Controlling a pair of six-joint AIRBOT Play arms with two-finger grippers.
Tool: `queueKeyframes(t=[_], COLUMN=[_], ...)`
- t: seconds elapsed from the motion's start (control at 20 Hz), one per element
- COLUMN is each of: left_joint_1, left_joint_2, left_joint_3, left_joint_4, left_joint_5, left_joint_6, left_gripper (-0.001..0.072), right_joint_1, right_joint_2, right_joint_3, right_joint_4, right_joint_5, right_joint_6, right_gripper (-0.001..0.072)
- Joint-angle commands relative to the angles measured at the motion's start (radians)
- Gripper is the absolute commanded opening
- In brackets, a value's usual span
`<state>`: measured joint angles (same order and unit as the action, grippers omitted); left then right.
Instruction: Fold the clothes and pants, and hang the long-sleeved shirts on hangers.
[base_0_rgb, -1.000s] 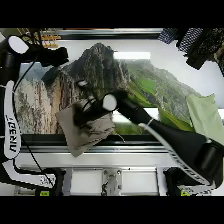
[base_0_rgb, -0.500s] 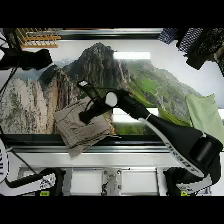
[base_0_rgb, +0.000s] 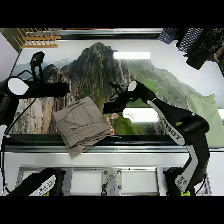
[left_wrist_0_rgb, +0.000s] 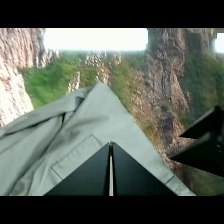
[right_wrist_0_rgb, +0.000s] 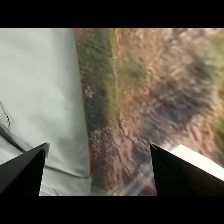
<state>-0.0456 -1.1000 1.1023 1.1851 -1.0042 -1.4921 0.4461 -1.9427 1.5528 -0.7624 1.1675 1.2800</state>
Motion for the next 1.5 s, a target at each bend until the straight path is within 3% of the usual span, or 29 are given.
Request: queueKeyframes(t=[0.0, 0.2, 0.3, 0.35, 0.4, 0.45, 0.55, 0.75, 0.9, 1.2, 1.45], left_joint_1=[-0.019, -0.019, -0.019, -0.019, -0.019, -0.019, -0.019, -0.047, -0.134, -0.307, -0.341], left_joint_2=[0.039, 0.041, 0.041, 0.041, 0.041, 0.041, 0.041, 0.041, 0.04, 0.04, 0.04], left_joint_3=[-0.057, -0.057, -0.057, -0.057, -0.057, -0.057, -0.057, -0.057, -0.057, -0.057, -0.057], left_joint_4=[-0.002, -0.002, -0.004, -0.008, -0.008, -0.008, -0.01, -0.01, -0.009, -0.008, -0.008], left_joint_5=[0.03, 0.04, 0.039, 0.038, 0.036, 0.035, 0.033, 0.02, 0.039, 0.116, 0.118], left_joint_6=[0.004, 0.003, 0.003, 0.003, 0.003, 0.001, 0.0, -0.011, -0.026, -0.027, -0.027], left_gripper=[0.0005, 0.0005, 0.0005, 0.0005, 0.0004, 0.0004, 0.0005, 0.0005, 0.0005, 0.0005, 0.0005], right_joint_1=[0.037, 0.131, 0.171, 0.185, 0.194, 0.196, 0.162, -0.051, -0.291, -0.796, -1.026], right_joint_2=[-0.089, -0.118, -0.118, -0.118, -0.116, -0.109, -0.069, 0.103, 0.224, 0.328, 0.393], right_joint_3=[0.024, 0.042, 0.042, 0.042, 0.045, 0.051, 0.058, 0.058, 0.058, 0.058, 0.058], right_joint_4=[0.148, 0.235, 0.271, 0.296, 0.315, 0.308, 0.223, -0.28, -0.52, -0.555, -0.552], right_joint_5=[0.018, -0.015, -0.037, -0.039, -0.037, -0.038, -0.037, -0.002, 0.053, 0.06, -0.013], right_joint_6=[-0.047, -0.07, -0.126, -0.161, -0.198, -0.2, -0.153, 0.1, 0.185, 0.323, 0.375], right_gripper=[0.0717, 0.0684, 0.0362, 0.0254, 0.0079, 0.0028, 0.0027, 0.0028, 0.0028, 0.0028, 0.0028])
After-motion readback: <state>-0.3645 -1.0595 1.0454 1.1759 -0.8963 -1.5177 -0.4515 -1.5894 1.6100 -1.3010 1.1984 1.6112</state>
